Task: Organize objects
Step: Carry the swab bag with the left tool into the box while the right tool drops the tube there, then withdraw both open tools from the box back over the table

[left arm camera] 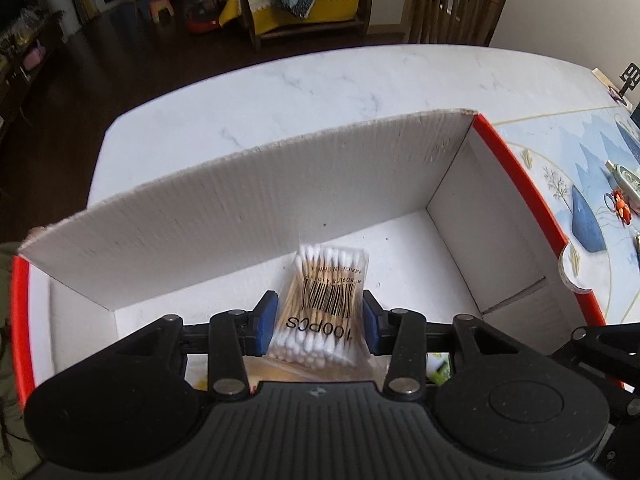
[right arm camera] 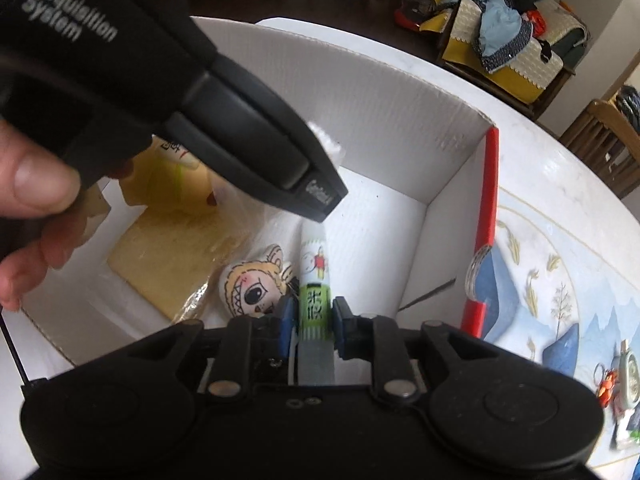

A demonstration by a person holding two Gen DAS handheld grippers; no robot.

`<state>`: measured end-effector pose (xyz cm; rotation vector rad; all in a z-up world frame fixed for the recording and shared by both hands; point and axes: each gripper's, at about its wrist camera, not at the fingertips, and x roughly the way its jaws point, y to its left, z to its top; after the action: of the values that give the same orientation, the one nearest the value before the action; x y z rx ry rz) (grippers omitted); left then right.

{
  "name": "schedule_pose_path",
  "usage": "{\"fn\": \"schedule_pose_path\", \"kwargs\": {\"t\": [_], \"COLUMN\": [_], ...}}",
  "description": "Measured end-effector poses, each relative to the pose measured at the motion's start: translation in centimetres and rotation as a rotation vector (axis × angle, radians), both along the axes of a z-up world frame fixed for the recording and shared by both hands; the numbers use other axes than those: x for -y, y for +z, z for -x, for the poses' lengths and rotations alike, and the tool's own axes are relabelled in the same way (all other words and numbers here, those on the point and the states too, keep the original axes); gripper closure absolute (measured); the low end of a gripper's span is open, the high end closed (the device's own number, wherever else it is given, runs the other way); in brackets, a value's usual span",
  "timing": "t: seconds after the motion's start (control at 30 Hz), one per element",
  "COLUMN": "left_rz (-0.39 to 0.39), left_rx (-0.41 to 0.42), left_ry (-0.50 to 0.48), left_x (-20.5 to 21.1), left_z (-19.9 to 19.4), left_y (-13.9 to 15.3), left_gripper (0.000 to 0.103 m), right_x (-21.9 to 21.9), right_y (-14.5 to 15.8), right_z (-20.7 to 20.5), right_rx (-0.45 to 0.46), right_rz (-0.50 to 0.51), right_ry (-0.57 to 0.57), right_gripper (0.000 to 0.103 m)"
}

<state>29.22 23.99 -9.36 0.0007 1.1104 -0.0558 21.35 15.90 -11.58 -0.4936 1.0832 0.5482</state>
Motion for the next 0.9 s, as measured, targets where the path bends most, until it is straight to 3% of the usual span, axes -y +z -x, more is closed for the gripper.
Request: {"fn": "schedule_pose_path", "kwargs": {"t": [0.13, 0.2, 0.27, 0.47, 0.9], "left_rz": [0.013, 0.026, 0.032, 0.055, 0.057], "left_rx": [-0.02, -0.026, -0.027, -0.014, 0.11], "left_ry": [0.007, 0.02, 0.03, 0.063, 0.094], "left_x": [-0.1, -0.3, -0.5, -1.2, -2.3], "left_z": [-0.3, -0.3, -0.1, 0.1, 4.5], "left_y": [-0.5, -0.8, -1.0, -0.9, 3.6], "left_gripper": [0.056, 0.042, 0.035, 0.035, 0.034], "right_x": [0.6, 0.8, 1.2, 2.9, 6.7], "right_y": [0.6, 1.1, 1.7, 3.7, 7.6], "right_z": [0.3, 0.5, 0.8, 1.4, 2.0], "right_rx": [-0.004, -0.002, 0.003, 0.023, 0.046], "right_rz": [-0.031, -0.047, -0.064, -0.134, -0.254], "right_ry": [0.009, 0.011, 0.01, 0.005, -0.024], "right_gripper": [0.073, 0.069, 0.065, 0.06, 0.047]}}
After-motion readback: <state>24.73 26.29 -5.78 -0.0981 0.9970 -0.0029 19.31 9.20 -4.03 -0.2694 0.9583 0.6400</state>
